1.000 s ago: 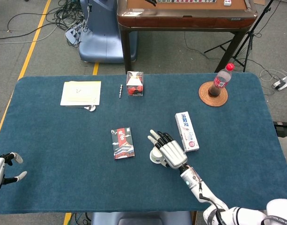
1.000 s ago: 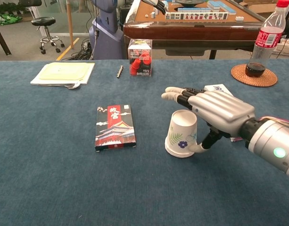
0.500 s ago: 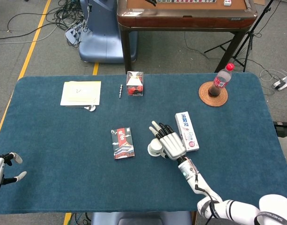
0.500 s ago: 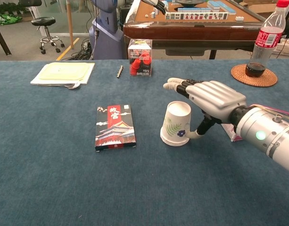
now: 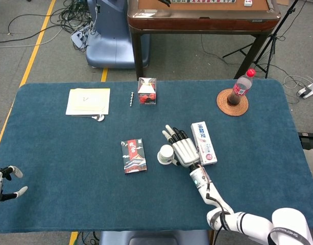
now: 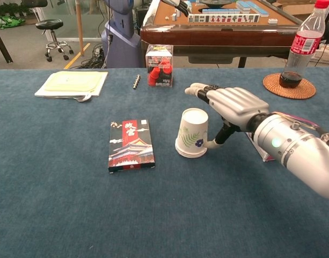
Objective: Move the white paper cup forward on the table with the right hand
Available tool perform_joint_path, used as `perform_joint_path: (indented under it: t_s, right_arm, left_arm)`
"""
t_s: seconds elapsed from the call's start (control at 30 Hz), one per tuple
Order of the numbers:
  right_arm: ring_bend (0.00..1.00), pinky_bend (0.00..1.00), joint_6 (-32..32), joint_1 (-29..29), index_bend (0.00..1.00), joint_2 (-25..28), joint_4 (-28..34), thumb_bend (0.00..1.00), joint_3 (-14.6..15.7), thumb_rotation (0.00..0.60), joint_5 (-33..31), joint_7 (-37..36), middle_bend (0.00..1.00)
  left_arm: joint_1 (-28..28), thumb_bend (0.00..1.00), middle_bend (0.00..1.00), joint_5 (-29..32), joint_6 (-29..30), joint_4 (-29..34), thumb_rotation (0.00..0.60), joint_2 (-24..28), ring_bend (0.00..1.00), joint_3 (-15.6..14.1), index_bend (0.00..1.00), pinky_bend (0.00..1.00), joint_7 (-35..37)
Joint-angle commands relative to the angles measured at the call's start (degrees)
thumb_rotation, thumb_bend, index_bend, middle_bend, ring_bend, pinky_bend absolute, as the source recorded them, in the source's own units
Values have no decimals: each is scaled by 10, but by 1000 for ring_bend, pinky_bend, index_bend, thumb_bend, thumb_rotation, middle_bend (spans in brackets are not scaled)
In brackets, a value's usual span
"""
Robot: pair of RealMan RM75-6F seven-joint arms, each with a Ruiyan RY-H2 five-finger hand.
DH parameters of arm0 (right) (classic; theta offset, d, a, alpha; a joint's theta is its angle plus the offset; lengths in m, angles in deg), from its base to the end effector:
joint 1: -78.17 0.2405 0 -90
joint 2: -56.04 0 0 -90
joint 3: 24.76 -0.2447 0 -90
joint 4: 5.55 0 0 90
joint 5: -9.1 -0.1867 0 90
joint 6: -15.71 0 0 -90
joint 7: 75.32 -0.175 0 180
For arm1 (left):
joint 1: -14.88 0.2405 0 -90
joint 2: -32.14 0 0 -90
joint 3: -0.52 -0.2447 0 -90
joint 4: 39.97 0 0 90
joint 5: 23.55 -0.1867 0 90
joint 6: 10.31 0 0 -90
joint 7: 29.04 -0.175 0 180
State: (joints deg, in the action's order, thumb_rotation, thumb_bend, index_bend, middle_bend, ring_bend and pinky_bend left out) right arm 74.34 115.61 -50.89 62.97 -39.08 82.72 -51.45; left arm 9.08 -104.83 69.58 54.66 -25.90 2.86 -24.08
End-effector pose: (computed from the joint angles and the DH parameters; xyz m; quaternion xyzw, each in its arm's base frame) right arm -0.1257 -0.3469 -0.0632 0.7295 -0.3390 0.3919 0.4465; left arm -0.3071 0.2112 0.1949 -0.5813 -0.4345 -0.3593 0.5866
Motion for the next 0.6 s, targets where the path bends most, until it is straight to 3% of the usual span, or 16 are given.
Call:
perform_joint_path:
  t_s: [0.03, 0.33, 0.6]
  right_arm:
    - [0, 146, 5, 2, 0, -2, -3, 0, -4, 600, -6, -2, 0]
    - [0, 146, 40, -19, 0, 52, 59, 0, 15, 600, 8, 3, 0]
    - [0, 146, 86, -77, 0, 189, 207, 0, 55, 600, 3, 77, 4]
  left_arm:
    - [0, 162, 503, 0, -1, -1, 600, 0, 517, 0, 539, 610, 0]
    - [-1, 162, 503, 1, -5, -2, 600, -2, 517, -1, 538, 610, -6]
    - [-1, 162, 503, -1, -3, 1, 600, -2, 517, -2, 539, 610, -15]
